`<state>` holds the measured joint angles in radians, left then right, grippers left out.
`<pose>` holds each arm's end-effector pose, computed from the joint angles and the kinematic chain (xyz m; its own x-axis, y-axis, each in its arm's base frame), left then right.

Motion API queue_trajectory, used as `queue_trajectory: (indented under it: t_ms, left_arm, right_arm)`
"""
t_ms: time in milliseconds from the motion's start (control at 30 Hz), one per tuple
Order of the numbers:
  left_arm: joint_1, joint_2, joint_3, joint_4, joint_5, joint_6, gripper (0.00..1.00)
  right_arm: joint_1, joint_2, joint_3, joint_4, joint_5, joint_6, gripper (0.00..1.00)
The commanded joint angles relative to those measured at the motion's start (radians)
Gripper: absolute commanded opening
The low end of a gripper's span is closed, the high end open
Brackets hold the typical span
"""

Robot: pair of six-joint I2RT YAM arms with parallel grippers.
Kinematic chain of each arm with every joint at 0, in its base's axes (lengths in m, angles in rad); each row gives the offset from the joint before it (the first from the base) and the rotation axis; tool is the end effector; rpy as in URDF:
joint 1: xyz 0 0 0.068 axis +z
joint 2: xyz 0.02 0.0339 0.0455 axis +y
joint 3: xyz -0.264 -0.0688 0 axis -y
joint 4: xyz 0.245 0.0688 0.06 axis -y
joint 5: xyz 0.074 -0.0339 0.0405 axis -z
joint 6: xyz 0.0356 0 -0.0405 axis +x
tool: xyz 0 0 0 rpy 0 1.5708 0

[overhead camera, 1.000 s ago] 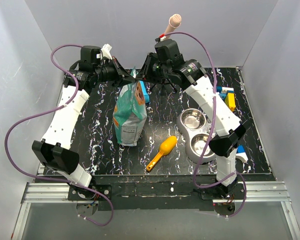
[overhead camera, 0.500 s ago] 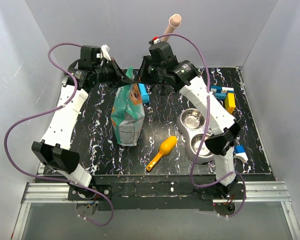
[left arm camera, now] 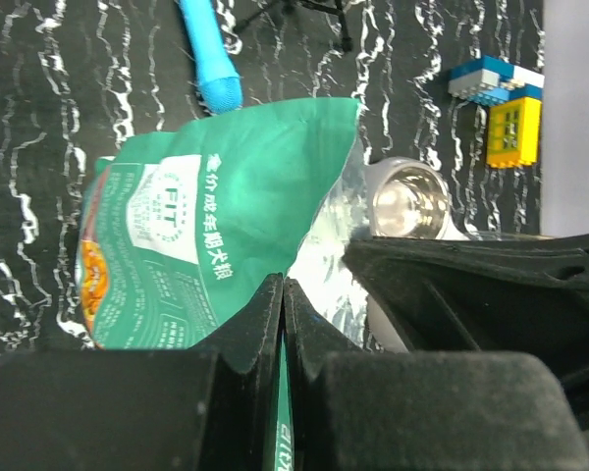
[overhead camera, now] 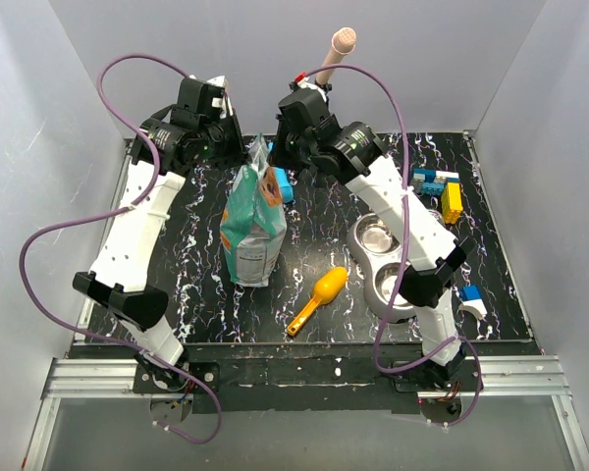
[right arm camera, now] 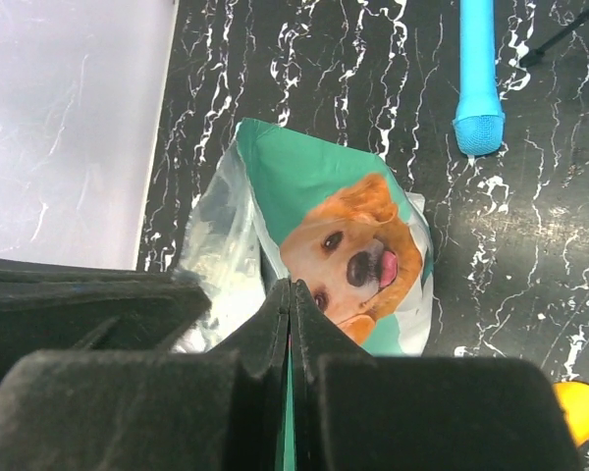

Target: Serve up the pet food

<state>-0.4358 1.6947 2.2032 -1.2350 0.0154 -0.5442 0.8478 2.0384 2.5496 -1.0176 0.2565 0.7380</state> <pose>0.2893 -0.1353 0.4744 -0.7391 -0.2269 -0.6342 0.0583 0.9165 -0.3958 0.2834 0.3076 0.4688 -0.6266 0.2734 -0.7298 -0.2121 0.8412 0.4973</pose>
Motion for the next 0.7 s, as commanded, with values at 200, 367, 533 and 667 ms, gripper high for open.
queue_trajectory:
  t_ms: [200, 367, 533, 667]
  left_arm:
    - [-0.006, -0.059, 0.021, 0.041, 0.021, 0.026, 0.00]
    - [-0.006, -0.056, 0.010, 0.061, 0.090, -0.020, 0.00]
    - [-0.006, -0.073, 0.004, 0.114, 0.115, -0.046, 0.00]
    - [-0.006, -0.078, 0.026, 0.103, 0.104, -0.043, 0.00]
  right_arm:
    - [0.022, -0.056, -0.061, 0.029, 0.015, -0.138, 0.01]
    - [0.025, -0.090, -0.121, 0.184, -0.138, -0.160, 0.01]
    - [0.025, -0.072, -0.117, 0.160, -0.152, -0.109, 0.32]
    - [0.023, -0.072, -0.138, 0.146, -0.138, -0.095, 0.34]
